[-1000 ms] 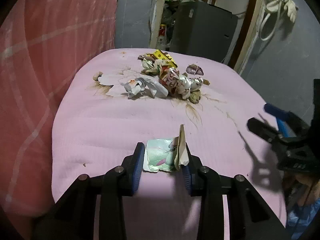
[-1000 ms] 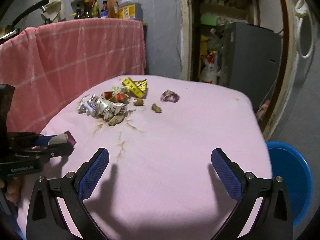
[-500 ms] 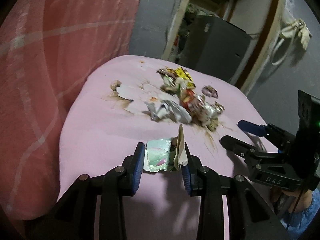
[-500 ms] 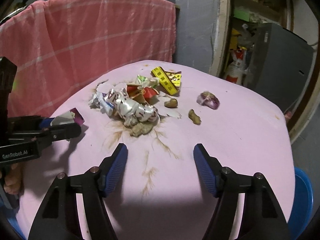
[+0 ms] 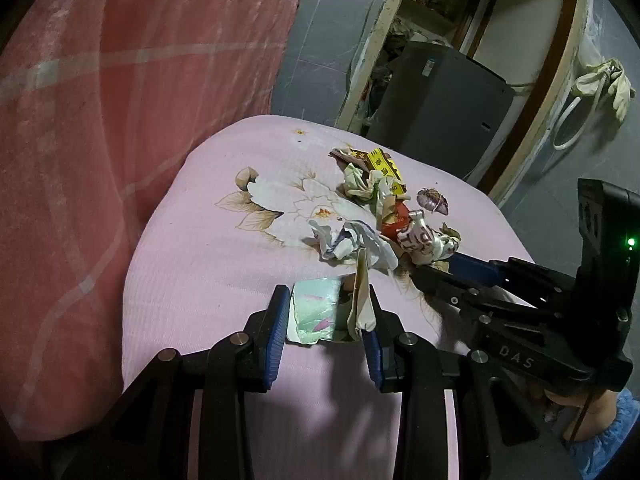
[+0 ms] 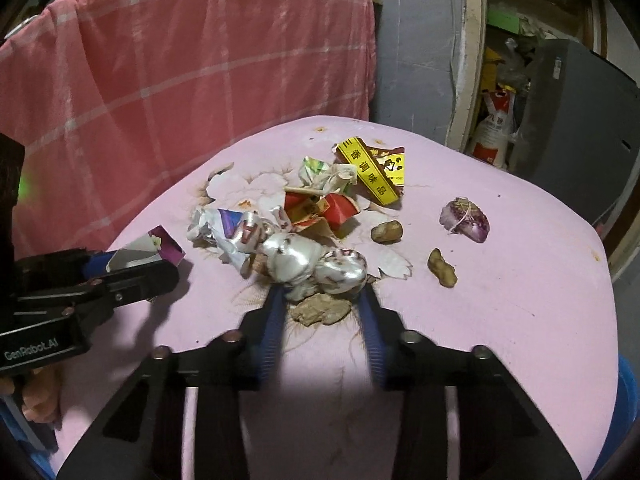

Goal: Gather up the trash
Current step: 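Carry both items to the blue basin and open both tools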

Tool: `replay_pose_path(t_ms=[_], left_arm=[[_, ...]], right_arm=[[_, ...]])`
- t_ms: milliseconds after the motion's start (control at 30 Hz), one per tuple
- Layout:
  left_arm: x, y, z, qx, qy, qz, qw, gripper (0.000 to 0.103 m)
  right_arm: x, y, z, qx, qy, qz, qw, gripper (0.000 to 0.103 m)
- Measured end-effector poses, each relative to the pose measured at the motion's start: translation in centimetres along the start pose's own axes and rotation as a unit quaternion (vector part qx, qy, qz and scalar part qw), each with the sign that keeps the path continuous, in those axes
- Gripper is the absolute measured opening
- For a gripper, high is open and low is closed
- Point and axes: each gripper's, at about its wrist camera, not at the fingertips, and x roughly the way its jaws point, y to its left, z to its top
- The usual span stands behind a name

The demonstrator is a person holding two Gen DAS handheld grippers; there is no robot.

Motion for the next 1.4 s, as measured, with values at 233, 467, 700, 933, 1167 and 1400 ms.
replay_pose_path(t_ms=[233, 467, 700, 933, 1167, 1400], left_arm=[[-0.2, -0.4, -0.2, 0.007, -0.003, -0.002, 1.0, 0.03], [-2.0, -2.6, -1.1, 0.037, -0.043, -0.018, 0.9982, 0.03], [-4.4, -6.2, -1.3, 0.067, -0.114, -0.048, 0.9901, 0.03], [-6.2, -11.3, -0.4, 0.104, -0.189, -0.08, 0.9733, 0.03], [-6.2, -16.5, 0.7, 0.139, -0.228, -0.124, 0.9557, 0.03], [-4.5, -22.5, 0.6, 0.175, -0.226, -0.174, 0.9423, 0.03]], right_arm=[[-1.5, -0.3, -1.1, 0.013, -0.006, 0.009, 1.0, 0.027], [-5.0, -0.2, -3.0, 0.024, -0.051, -0.004, 0.998, 0.027], [-10.4, -0.2, -5.0, 0.029, -0.157, -0.056, 0.986, 0.027], [-16.5, -1.7, -6.4, 0.041, -0.265, -0.139, 0.953, 0.027], [-20.8, -4.8, -8.2, 0.068, -0.316, -0.217, 0.921, 0.027], [-23.9, -8.5, -10.5, 0.11, -0.328, -0.292, 0.892, 0.027]])
